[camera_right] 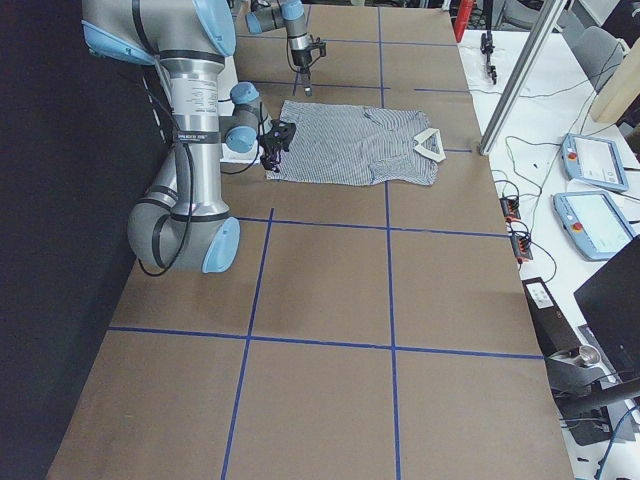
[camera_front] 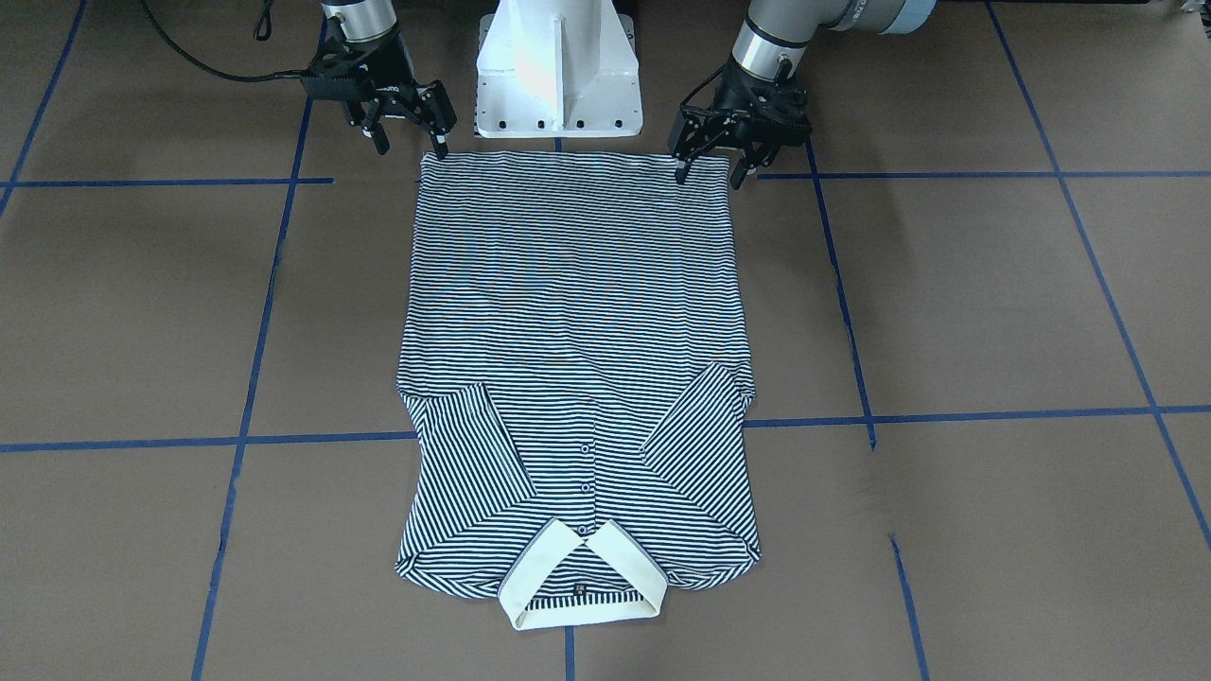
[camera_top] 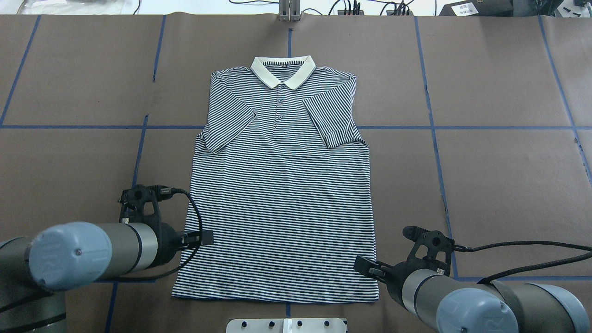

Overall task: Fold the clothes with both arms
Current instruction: 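Lower both grippers to the hem corners nearest the robot, then grasp the hem corners with both grippers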

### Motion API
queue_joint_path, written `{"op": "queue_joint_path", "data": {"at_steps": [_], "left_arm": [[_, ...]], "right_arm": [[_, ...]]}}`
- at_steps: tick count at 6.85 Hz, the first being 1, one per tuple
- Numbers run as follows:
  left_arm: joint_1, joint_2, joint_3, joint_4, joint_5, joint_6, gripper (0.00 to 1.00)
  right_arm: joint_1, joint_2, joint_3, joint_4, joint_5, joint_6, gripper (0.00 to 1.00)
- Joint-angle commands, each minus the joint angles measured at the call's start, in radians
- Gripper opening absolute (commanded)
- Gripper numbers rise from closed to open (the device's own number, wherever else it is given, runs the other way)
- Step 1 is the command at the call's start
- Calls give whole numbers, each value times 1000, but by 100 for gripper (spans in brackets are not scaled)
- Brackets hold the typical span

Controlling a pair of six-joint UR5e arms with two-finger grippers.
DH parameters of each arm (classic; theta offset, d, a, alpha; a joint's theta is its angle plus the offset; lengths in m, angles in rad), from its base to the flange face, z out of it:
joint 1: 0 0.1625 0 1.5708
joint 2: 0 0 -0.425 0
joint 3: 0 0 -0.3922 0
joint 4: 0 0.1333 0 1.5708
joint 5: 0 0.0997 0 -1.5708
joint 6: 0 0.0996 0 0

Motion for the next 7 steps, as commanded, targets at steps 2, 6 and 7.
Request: {"op": "queue_joint_path", "data": {"at_steps": [2, 6, 7], "left_arm": [[131, 61, 15, 35, 91, -93, 72], [157, 59, 44, 38, 100, -113, 67], [158, 59, 43, 38, 100, -113, 62]], "right_arm": [[-20, 2, 1, -2, -28, 8, 99], [-33, 2, -1, -2, -42, 8, 99], [-34, 2, -1, -2, -43, 8, 99]]}}
